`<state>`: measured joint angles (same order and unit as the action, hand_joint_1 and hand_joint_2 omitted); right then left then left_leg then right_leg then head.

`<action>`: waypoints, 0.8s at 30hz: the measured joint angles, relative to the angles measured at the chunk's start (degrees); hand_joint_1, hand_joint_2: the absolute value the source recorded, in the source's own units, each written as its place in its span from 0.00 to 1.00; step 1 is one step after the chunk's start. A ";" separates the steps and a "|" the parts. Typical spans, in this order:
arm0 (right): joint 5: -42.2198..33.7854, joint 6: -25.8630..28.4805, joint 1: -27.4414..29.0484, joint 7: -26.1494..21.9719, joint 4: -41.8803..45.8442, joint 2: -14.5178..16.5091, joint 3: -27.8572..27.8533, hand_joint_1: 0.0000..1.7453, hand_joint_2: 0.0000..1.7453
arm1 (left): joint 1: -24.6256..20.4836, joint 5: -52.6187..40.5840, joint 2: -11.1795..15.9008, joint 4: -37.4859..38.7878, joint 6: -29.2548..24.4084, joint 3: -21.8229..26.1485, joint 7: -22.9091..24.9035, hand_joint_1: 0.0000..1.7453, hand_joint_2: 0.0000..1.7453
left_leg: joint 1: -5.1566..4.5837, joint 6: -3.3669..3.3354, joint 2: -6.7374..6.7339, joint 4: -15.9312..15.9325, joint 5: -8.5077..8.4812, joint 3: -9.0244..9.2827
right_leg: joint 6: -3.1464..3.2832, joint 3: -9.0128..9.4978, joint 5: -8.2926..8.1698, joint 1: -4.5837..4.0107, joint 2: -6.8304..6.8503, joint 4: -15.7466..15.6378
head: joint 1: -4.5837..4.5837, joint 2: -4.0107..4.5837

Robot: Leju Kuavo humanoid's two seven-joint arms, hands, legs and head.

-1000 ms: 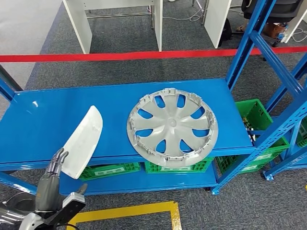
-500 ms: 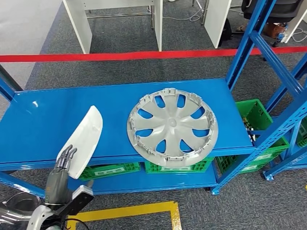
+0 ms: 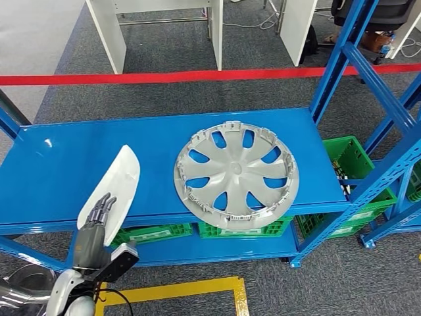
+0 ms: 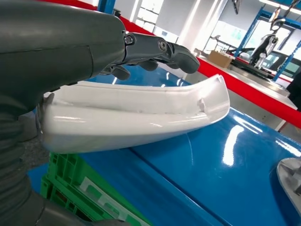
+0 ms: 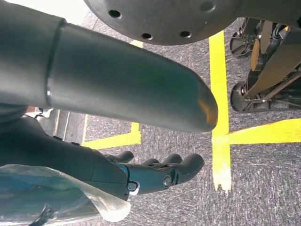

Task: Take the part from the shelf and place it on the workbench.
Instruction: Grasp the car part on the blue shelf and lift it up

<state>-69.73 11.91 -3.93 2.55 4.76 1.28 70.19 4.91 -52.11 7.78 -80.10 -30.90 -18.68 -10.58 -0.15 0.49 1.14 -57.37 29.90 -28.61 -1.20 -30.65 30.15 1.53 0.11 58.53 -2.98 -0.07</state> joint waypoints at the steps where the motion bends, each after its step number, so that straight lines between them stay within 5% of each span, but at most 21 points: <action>1: -0.02 0.00 0.00 0.01 0.00 -0.02 0.01 0.00 0.00 | -0.09 0.00 -0.08 0.18 0.03 -0.01 0.00 0.00 1.00 | 0.00 0.00 0.00 0.00 0.00 0.00 | 0.00 0.00 0.00 0.00 0.00 0.00 | 0.01 0.00; 10: -0.55 -0.02 0.01 0.18 0.00 -0.11 0.07 0.00 0.00 | -0.28 -0.25 -0.21 1.17 0.49 -0.10 0.00 0.04 1.00 | 0.00 0.00 0.00 0.00 0.00 0.00 | 0.00 0.00 0.00 0.00 0.00 0.00 | -0.01 0.00; 12: -0.66 -0.02 0.02 0.33 0.00 -0.12 0.08 0.00 0.00 | -0.23 -0.32 -0.21 1.19 0.59 -0.13 0.00 0.22 1.00 | 0.00 0.00 0.00 0.00 0.00 0.00 | 0.00 0.00 0.00 0.00 0.00 0.00 | -0.01 0.00; 15: -0.74 -0.02 0.04 0.44 0.00 -0.12 0.16 0.00 0.00 | 0.10 -0.35 -0.21 1.01 0.65 -0.14 0.09 0.80 1.00 | 0.00 0.00 0.00 0.00 0.00 0.00 | 0.00 0.00 0.00 0.00 0.00 0.00 | -0.01 0.00; 17: -0.77 -0.02 0.05 0.43 0.00 -0.12 0.32 0.00 0.00 | 0.52 -0.43 -0.19 0.54 0.65 -0.14 0.21 1.00 1.00 | 0.00 0.00 0.00 0.00 0.00 0.00 | 0.00 0.00 0.00 0.00 0.00 0.00 | -0.01 0.00; 24: -0.86 0.00 0.08 0.29 0.00 -0.12 0.84 0.00 0.00 | 1.83 -0.83 -0.01 -1.98 0.43 -0.15 0.90 1.00 1.00 | 0.00 0.00 0.00 0.00 0.00 0.00 | 0.00 0.01 0.00 0.00 0.01 0.00 | 0.00 0.00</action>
<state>-70.59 11.91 -3.85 2.85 4.76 1.16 71.02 6.73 -52.94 7.76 -82.07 -30.47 -18.83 -9.68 -0.15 0.49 1.14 -57.37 29.90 -28.61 -1.20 -30.65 30.15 1.53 0.11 58.53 -2.98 -0.07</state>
